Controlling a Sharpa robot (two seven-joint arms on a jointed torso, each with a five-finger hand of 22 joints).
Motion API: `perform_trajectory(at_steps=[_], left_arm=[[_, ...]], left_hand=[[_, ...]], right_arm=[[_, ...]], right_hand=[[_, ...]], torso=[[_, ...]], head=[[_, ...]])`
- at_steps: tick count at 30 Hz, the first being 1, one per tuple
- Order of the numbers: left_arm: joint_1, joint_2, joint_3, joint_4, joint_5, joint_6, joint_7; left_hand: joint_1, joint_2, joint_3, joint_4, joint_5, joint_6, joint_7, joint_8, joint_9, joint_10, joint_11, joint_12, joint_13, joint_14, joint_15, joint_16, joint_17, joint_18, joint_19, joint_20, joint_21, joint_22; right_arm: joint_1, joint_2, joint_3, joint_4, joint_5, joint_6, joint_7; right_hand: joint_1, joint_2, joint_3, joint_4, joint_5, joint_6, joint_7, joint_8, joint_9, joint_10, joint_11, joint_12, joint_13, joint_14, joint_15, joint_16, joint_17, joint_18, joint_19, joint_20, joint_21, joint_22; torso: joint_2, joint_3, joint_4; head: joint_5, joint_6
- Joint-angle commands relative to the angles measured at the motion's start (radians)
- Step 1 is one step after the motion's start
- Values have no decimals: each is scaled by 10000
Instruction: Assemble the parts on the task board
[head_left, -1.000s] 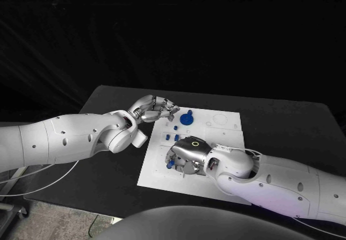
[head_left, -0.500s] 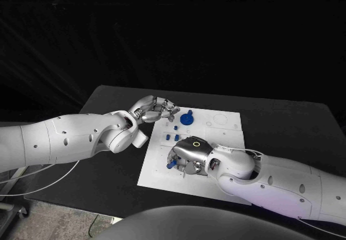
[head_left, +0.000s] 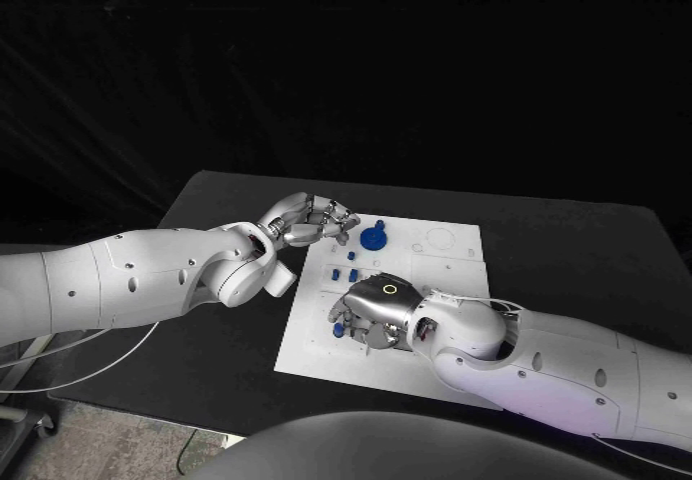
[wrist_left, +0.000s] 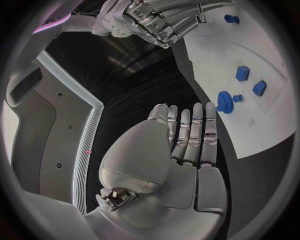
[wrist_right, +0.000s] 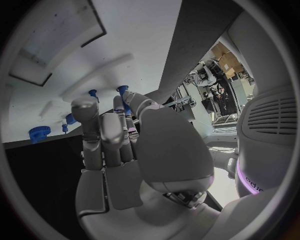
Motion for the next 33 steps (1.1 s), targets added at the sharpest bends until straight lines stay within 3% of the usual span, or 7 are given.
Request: perform_trajectory(at_steps=[1,11,19,24,29,31,33], left_arm=[[-10,26,5,-8,35,213,18],[-37,52,5,-50,36,267,-9],[-46,23,5,-11,39,257,-44],[-47,-25,5,7,42,242,-67],[-50,-6,5,-50,80,228,-63],[-56,19,5,-66,92,231,-63],[-64,42,5,-69,98,233,-65]], left_hand=[[-6,100,59,-1,44,-26,14,66,-11,48,25,-24,-9,20,24,35,-11,112,78,25,-12,12],[-6,100,59,-1,44,-26,14,66,-11,48,25,-24,-9,20,24,35,-11,112,78,25,-12,12],[-5,106,64,-1,45,-25,17,70,-11,55,29,-23,-14,23,23,39,-12,113,80,24,-11,16],[-4,111,69,-1,46,-25,20,74,-11,60,33,-23,-19,26,21,43,-12,113,82,23,-10,19],[-4,111,69,-1,46,-25,20,74,-11,60,33,-23,-19,26,21,43,-12,113,82,23,-10,19],[-4,111,69,-1,46,-25,20,74,-11,60,33,-23,-19,26,21,43,-12,113,82,23,-10,19],[-4,111,69,-1,46,-25,20,74,-11,60,33,-23,-19,26,21,43,-12,113,82,23,-10,19]], right_arm=[[-8,27,0,-19,9,72,4],[-7,-4,0,-44,232,-26,66],[195,-500,15,280,382,-490,-4],[775,-1433,24,992,1098,-614,-144],[1536,-2574,25,1726,3461,-576,-340],[1778,-3035,24,1916,4542,-476,-413],[1917,-3384,21,1991,5163,-347,-515]], right_hand=[[-261,-129,-44,139,-202,-259,-114,-140,-73,-164,83,-98,-59,-62,28,-60,-31,-69,-113,5,-92,865],[-743,-435,-254,451,-558,-1133,-453,-175,-354,-733,240,-301,-51,-178,147,-155,-146,-39,-249,125,-329,807],[-917,-496,-489,577,-829,-1134,-444,-90,-409,-1123,293,-323,-11,-332,161,-378,-415,40,-414,164,-812,702],[-902,-448,-535,600,-832,-1011,-378,-25,-402,-1148,288,-243,34,-428,177,-509,-553,66,-496,176,-1013,658],[-765,-332,-506,590,-722,-867,-155,40,-399,-912,277,42,159,-355,197,-387,-418,43,-437,199,-875,694],[-665,-276,-497,557,-656,-704,17,120,-378,-401,96,500,372,-373,58,-416,-455,79,-451,144,-958,682],[-658,-197,-575,559,-637,-148,41,435,-246,407,-171,1244,763,-532,-147,-728,-801,155,-588,13,-1418,581]], torso=[[5,-4,-2],[6,1,-2],[8,2,7],[-1,-4,-16],[-27,-5,-29],[-49,-9,-31],[-75,-20,-33]], head=[[10,2],[15,2],[7,2],[-30,2],[-106,2],[-163,2],[-201,2]])
